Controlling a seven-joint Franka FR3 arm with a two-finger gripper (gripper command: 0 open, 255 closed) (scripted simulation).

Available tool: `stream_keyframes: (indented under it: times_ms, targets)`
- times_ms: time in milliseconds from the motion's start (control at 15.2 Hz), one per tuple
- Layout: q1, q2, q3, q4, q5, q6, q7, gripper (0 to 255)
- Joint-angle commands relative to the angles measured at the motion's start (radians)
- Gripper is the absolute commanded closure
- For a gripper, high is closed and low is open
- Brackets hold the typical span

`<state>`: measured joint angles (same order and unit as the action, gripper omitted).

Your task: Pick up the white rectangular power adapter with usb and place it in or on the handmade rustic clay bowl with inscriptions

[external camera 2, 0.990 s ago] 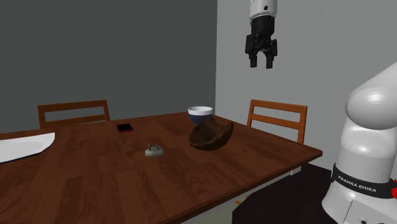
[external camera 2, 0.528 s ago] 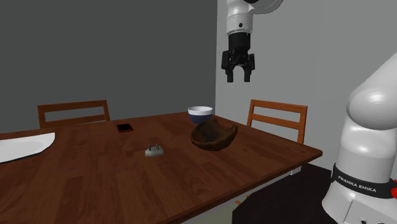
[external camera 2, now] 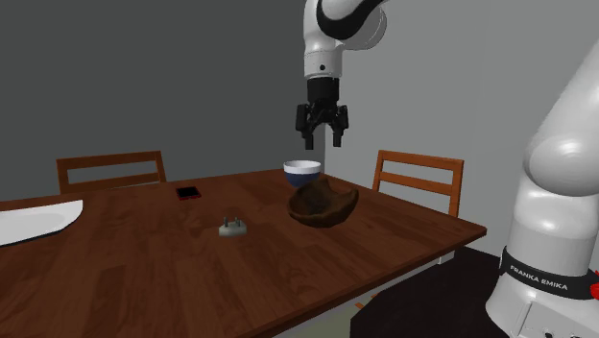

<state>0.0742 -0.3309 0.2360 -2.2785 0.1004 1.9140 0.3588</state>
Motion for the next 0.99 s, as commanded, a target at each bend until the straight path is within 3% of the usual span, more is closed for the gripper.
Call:
stream_keyframes:
  times_ms: [0,462,924]
  targets:
    - [0.005,0.065,0.023,0.022,-0.009,0.047,0.026,0]
    - [0.028,0.319,0.09,0.155,-0.089,0.171,0.135,0]
    - [0.087,0.59,0.11,0.354,-0.211,0.232,0.25,0]
